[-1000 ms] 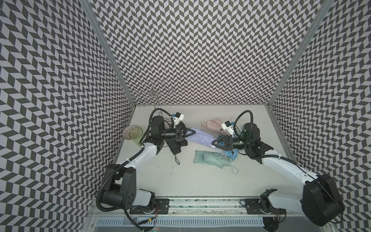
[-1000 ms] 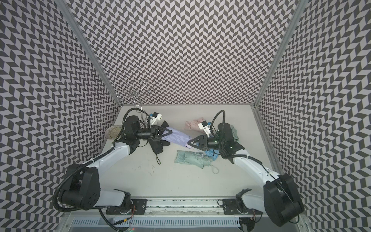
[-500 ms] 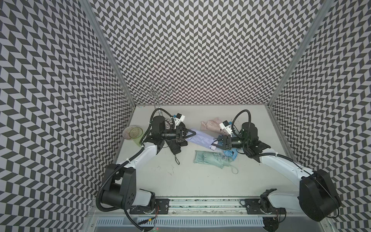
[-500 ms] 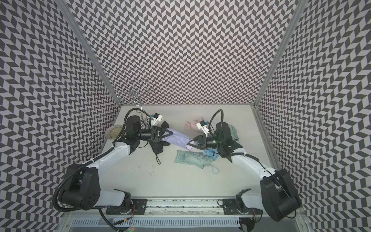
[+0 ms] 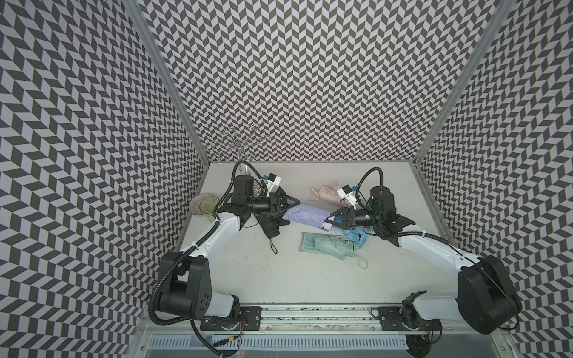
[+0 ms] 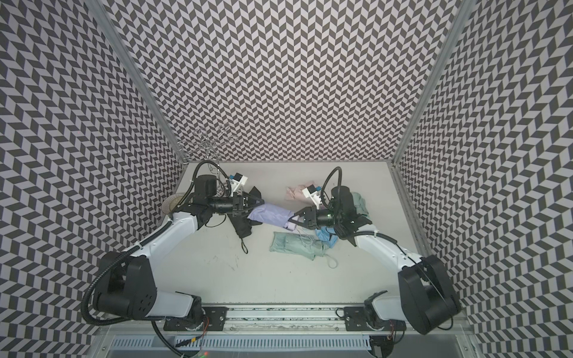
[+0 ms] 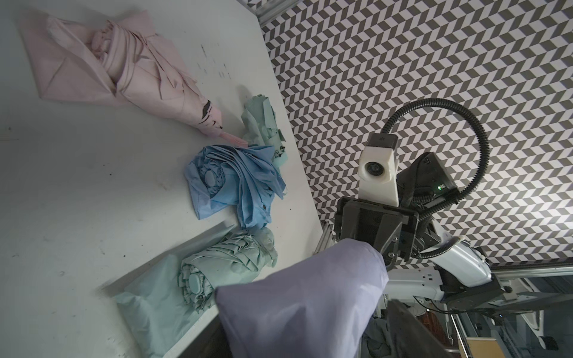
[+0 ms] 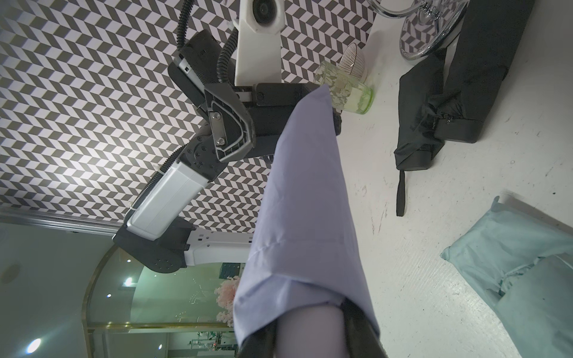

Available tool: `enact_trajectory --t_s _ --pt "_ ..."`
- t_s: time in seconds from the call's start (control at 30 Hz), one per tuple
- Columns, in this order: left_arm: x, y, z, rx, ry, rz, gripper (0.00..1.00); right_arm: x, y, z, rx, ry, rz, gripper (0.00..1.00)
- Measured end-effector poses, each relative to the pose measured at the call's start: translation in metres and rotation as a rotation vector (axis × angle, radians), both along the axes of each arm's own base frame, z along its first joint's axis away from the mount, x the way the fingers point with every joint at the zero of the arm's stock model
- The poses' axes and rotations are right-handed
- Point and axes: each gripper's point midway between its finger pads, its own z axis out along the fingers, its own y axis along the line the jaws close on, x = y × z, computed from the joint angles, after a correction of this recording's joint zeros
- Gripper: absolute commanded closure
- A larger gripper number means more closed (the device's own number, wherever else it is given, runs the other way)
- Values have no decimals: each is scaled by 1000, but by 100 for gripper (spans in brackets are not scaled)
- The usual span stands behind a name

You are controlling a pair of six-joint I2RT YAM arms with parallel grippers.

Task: Take umbrellas out of sleeves
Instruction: Take out the umbrella from the umbrella sleeve.

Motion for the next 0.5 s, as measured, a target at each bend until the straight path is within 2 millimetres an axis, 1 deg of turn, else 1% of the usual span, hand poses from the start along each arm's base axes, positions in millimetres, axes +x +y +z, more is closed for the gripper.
enact_trajectory --t_s 0.07,0.2,0.33,0.43,0.47,0.5 --pt "2 1 0 31 -20 6 36 1 0 0 -2 -3 1 90" --pt "4 4 -7 83 -37 7 51 1 1 -1 -4 -3 2 90" --pt "2 6 -19 122 -32 0 80 2 1 -5 -12 13 2 90" --pt "4 10 -25 141 -32 9 97 2 0 -10 -25 36 -1 90" --pt "4 11 -26 148 -30 13 100 2 0 -11 -29 43 -3 90" --pt "5 11 -27 152 -31 15 100 2 -1 -12 -32 46 -5 90"
